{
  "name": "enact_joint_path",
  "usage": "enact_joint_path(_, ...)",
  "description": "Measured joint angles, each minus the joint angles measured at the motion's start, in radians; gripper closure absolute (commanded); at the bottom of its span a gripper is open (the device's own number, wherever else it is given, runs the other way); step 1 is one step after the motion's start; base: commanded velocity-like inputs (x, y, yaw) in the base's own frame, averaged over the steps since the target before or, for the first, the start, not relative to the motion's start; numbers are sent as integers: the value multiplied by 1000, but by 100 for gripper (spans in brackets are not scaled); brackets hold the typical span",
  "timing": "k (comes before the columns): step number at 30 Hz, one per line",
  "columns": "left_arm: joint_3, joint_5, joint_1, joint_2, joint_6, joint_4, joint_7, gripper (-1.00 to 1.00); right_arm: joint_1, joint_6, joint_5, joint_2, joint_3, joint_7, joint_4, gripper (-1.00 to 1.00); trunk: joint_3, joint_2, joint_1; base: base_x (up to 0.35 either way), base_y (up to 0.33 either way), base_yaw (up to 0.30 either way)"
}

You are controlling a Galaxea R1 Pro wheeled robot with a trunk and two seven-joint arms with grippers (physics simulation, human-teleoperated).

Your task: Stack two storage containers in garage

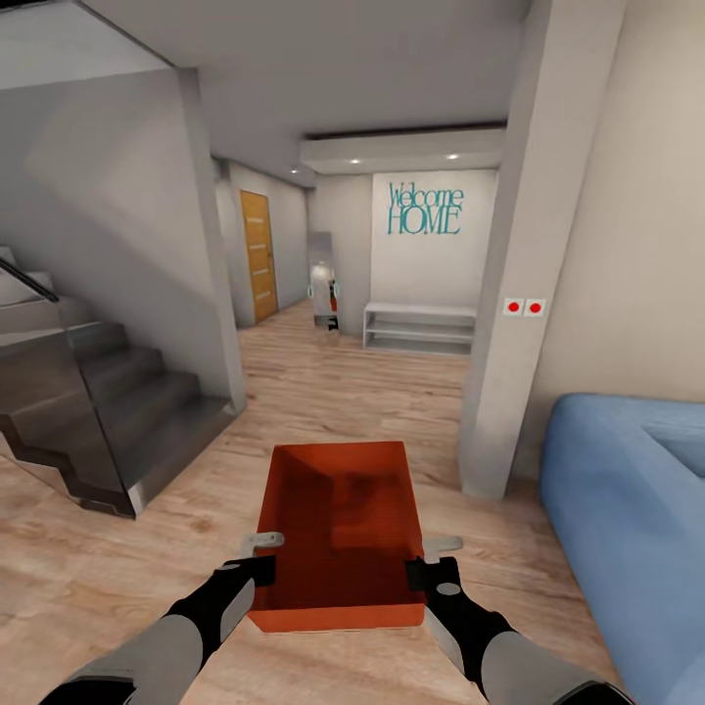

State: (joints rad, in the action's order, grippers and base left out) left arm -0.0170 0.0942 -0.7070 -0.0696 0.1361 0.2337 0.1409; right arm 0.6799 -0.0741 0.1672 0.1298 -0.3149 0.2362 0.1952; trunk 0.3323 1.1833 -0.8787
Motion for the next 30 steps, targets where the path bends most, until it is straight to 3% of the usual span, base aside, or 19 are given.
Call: enact_joint_path(30, 0, 0, 0, 0, 0, 0, 0, 100, 0, 0, 0, 0, 0, 0, 0, 100, 0, 0, 0, 322, 0, 0)
